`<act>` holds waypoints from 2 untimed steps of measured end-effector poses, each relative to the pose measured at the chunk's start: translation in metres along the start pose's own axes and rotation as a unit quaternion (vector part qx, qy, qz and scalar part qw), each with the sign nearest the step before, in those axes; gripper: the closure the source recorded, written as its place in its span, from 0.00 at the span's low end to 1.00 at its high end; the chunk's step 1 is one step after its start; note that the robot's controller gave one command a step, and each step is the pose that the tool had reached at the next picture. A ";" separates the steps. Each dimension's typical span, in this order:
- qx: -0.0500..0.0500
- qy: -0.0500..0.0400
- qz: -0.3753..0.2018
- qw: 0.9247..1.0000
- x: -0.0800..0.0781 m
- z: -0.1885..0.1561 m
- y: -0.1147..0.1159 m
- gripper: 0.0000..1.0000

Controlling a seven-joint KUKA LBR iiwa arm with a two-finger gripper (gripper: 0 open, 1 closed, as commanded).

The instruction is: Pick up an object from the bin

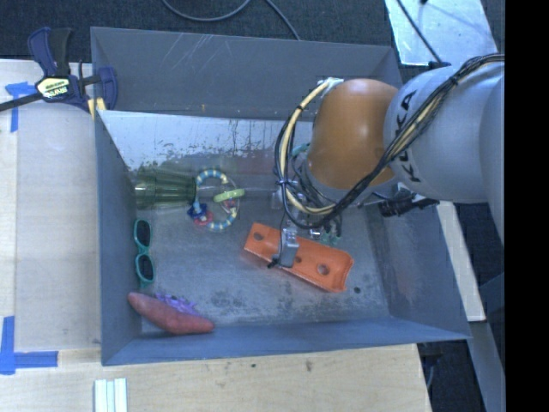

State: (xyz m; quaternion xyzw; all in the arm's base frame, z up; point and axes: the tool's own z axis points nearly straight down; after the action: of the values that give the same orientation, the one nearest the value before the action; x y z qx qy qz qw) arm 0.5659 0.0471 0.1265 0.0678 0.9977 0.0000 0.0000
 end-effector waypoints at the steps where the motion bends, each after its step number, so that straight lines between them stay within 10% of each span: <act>1: -0.002 -0.003 0.094 0.996 -0.005 0.011 -0.009 0.00; 2: -0.001 -0.003 0.042 0.999 -0.006 0.038 -0.024 0.00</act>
Offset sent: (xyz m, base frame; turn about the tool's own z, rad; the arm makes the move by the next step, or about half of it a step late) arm 0.0007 -0.0320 -0.0514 0.0758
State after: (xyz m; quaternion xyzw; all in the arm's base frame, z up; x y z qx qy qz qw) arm 0.5687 0.0226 0.0889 0.1098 0.9940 0.0006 0.0029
